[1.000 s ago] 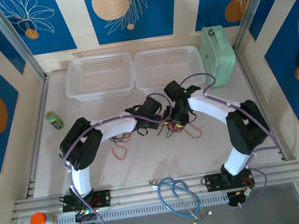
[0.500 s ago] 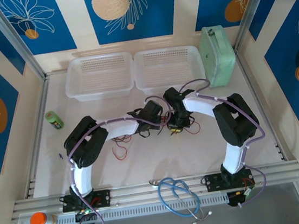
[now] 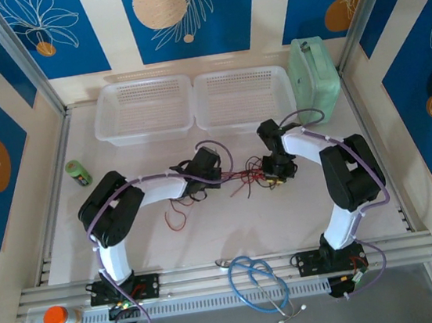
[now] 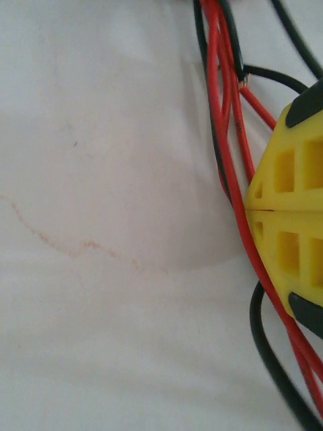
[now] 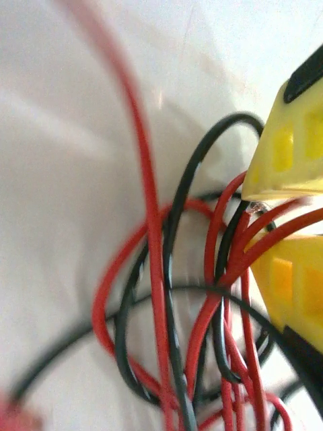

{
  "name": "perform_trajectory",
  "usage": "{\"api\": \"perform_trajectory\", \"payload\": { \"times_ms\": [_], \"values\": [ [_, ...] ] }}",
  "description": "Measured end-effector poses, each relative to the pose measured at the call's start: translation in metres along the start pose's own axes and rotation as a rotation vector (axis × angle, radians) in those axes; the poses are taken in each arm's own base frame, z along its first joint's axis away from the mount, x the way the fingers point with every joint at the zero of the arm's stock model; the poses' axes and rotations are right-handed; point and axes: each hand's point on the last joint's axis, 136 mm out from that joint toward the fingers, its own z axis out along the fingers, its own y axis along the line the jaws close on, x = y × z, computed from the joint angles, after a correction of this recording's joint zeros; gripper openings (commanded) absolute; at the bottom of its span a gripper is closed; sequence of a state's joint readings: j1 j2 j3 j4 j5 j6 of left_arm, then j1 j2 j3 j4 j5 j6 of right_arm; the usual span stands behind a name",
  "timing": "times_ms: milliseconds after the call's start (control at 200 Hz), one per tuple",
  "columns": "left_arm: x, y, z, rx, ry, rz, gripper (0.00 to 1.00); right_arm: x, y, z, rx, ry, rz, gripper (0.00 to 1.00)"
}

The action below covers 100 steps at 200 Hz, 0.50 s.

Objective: Untangle the cables

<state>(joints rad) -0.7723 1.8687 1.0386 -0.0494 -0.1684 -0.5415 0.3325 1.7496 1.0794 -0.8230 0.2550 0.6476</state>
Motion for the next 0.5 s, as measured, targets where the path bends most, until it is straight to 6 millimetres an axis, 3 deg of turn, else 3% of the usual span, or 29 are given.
{"api": "perform_trajectory", "payload": {
  "times_ms": [165,500],
  "values": [
    [-0.006,0.020,0.001,-0.062,-0.013,-0.021,0.00,0.001,-0.040,-0.008,0.175,0.009,-0.010,0.38],
    [-0.007,0.046,-0.002,-0.162,-0.028,-0.005,0.00,0.002,-0.065,-0.027,0.275,-0.015,-0.021,0.40]
  ]
}}
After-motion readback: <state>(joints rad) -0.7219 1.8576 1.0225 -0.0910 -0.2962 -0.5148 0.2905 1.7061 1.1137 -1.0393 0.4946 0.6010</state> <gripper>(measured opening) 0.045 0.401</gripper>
